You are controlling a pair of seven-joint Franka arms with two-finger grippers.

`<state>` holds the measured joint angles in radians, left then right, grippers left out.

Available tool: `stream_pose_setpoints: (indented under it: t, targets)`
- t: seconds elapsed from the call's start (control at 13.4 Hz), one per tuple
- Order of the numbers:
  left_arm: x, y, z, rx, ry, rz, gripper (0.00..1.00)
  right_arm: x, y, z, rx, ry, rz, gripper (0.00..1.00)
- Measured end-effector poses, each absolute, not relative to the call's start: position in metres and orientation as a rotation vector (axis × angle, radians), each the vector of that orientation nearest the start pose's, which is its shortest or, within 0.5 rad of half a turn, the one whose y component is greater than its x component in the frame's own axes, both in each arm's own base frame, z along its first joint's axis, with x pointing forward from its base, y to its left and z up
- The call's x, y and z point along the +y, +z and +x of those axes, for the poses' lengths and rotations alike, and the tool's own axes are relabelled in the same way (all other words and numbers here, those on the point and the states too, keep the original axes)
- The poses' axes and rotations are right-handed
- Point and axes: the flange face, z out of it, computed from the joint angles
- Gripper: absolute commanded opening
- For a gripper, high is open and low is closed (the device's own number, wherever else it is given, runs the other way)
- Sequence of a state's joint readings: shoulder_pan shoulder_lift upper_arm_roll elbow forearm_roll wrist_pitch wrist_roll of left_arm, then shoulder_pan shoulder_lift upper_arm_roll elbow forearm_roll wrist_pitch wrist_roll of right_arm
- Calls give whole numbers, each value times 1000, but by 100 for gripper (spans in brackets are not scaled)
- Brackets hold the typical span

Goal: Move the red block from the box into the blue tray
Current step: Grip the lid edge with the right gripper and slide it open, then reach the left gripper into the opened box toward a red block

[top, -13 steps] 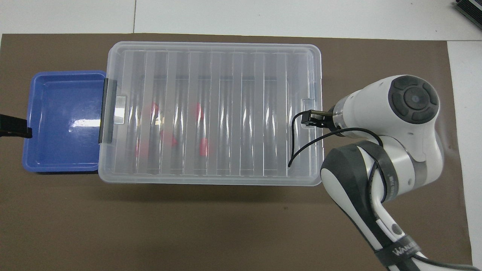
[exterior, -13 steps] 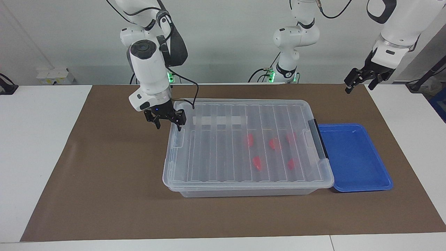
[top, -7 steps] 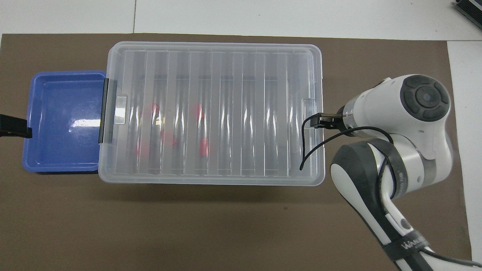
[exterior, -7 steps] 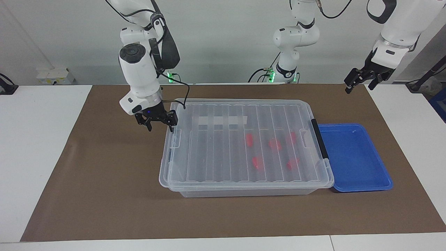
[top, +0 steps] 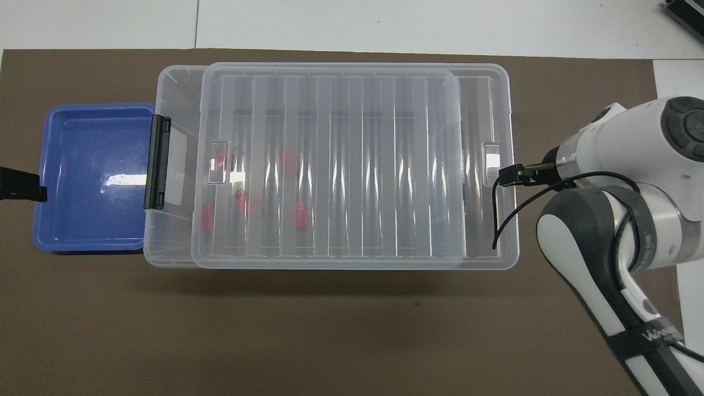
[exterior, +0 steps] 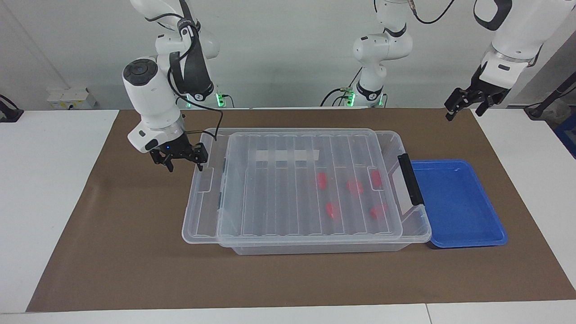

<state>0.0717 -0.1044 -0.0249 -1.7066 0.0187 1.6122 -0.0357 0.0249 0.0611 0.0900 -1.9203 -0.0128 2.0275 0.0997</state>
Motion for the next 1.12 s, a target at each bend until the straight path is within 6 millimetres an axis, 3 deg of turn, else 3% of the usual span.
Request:
stream_pose_setpoints:
  t: [0.37,0.52,0.74,0.89,1.12]
  targets:
    - [15,620,525,-134,-18,-3117,100,17,465,576,-186,-55,-3143,100]
    - [-4,622,527,-247,-59,-3114,100,2,466,576,-217,-56,-3143,100]
    - [-50,623,532,-413,-150,-3112,100,-19,466,576,-269,-55,-3141,100]
    - [-80,609,535,-620,-203,-3098,100,-33,466,575,-292,-56,-3140,100]
    - [-124,555,538,-836,-259,-3085,100,-49,466,574,-289,-55,-3141,100]
